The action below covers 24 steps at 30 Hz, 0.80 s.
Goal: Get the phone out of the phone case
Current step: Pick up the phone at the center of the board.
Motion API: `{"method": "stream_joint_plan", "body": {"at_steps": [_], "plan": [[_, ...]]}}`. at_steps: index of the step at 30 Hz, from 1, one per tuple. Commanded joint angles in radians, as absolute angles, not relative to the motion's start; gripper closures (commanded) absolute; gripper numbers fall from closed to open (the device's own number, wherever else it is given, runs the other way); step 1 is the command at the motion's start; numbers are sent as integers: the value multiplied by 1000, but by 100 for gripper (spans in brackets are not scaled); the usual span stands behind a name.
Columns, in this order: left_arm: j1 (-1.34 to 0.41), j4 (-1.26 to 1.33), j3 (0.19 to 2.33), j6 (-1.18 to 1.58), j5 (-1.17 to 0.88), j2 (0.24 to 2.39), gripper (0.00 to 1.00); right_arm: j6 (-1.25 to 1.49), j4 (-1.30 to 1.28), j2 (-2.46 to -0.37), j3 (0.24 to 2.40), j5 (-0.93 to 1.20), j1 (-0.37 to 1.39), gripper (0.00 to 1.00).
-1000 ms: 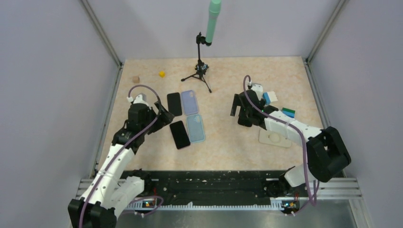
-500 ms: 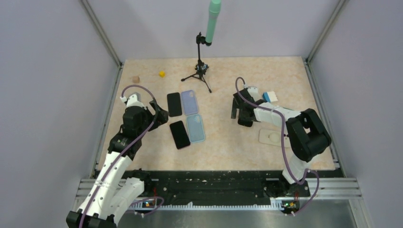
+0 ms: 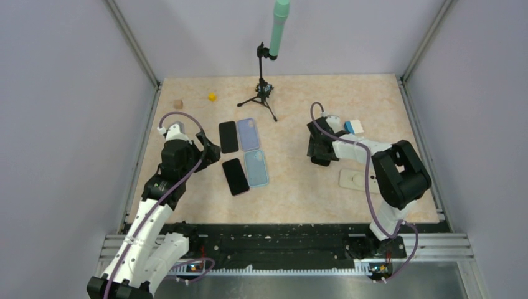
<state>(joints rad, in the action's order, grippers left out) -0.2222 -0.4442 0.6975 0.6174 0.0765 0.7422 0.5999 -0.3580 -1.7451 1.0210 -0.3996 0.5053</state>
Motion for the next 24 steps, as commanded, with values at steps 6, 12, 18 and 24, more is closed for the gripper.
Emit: {"method": "stream_joint_plan", "body": {"at_steps": [6,12,18,24], "plan": [[-216,-394,693,599,33,738,9,410,-369,-1598,895,-163,533,46],[-216,-385,683,600,-28,763,9,385,-446,-1535,845,-113,663,46],[-216,-371,677,604,-47,771,9,508,-502,-1533,825,-244,707,22],[-216,-360,668,597,-46,769,9,552,-465,-1646,870,-319,707,6]]}}
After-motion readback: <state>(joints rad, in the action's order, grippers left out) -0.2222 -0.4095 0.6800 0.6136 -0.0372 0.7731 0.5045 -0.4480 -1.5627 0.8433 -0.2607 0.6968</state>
